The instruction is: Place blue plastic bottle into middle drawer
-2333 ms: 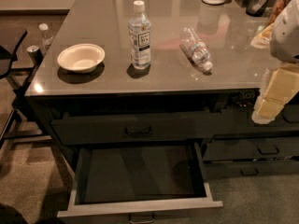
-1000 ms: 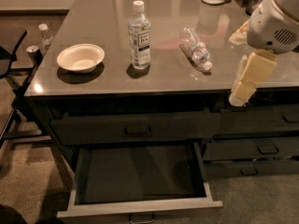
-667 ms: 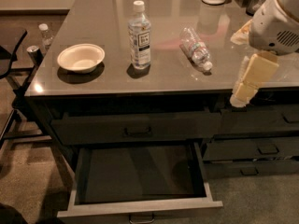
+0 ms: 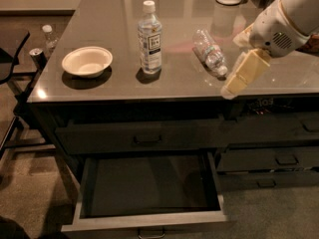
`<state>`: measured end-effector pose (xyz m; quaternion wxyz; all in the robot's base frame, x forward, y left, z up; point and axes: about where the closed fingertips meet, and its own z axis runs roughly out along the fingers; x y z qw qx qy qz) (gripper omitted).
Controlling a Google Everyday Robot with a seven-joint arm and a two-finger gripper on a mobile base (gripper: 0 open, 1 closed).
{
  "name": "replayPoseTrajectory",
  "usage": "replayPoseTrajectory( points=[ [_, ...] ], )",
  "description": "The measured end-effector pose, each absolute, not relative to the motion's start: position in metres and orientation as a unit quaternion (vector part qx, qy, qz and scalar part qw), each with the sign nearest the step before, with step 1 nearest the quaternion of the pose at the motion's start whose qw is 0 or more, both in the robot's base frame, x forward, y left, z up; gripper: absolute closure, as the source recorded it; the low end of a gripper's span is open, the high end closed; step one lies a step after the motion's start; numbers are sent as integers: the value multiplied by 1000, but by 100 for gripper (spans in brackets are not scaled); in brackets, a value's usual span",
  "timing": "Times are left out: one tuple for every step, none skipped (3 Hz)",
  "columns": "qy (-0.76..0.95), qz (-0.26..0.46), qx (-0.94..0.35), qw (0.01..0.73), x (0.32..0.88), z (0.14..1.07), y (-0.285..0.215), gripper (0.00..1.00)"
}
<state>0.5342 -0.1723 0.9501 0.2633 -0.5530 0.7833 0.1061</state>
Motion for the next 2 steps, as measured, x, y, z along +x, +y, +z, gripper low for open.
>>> replayPoseTrajectory(
  points=[
    [784, 126, -542, 276, 564, 945, -161, 0],
    [789, 151, -520, 289, 588, 938, -154, 0]
  ],
)
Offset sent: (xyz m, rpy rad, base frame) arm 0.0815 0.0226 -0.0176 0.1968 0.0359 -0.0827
